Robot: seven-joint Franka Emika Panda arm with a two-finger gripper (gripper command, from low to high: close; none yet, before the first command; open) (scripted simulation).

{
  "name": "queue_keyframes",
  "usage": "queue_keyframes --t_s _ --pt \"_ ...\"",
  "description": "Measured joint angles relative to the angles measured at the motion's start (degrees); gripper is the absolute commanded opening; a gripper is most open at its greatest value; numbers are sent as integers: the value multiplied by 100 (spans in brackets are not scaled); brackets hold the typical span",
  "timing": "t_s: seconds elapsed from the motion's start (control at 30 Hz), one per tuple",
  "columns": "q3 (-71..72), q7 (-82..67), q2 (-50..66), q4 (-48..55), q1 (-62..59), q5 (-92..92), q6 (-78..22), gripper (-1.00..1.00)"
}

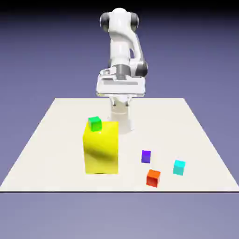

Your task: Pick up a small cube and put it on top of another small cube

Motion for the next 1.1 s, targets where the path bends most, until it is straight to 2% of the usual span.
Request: queue_keyframes --t_s 0.83,0.9,1.03,1.07,1.1 --pt "-508 -3443 5190 3315 2385 -978 -3290 0" --pt "-510 -3456 5209 3327 2394 -982 -3303 0" --pt "-556 -3386 6039 3351 2343 -1045 -2493 0" --pt "-558 -3383 6076 3352 2341 -1048 -2457 -100" --pt "-558 -3383 6076 3352 2341 -1048 -2457 -100"
